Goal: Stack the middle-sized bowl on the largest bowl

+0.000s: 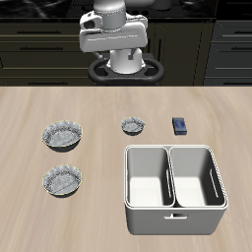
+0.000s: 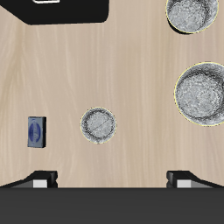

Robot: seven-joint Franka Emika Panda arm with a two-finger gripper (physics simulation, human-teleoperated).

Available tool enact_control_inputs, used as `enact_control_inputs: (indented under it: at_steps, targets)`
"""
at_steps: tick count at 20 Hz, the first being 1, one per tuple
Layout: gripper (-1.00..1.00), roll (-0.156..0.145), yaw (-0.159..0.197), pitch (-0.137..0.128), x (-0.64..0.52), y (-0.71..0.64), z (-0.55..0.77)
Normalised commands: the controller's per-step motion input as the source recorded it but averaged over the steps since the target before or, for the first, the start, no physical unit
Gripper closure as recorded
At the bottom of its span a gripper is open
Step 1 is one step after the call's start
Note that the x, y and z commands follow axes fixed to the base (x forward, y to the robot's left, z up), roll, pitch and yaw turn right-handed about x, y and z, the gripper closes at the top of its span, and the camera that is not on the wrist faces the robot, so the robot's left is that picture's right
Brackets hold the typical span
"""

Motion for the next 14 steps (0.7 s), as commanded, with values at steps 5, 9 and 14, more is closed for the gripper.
enact_control_inputs:
  at_steps: [5,9,14]
  targets:
    - [-1.00,-0.002,-0.013,-0.005,0.16,-0.28,0.02]
    - [-1.00,-0.070,-0.039,-0.011,0.22,-0.52,0.04]
    - [-1.00,-0.046,-0.010,-0.018,0.23,-0.52,0.08]
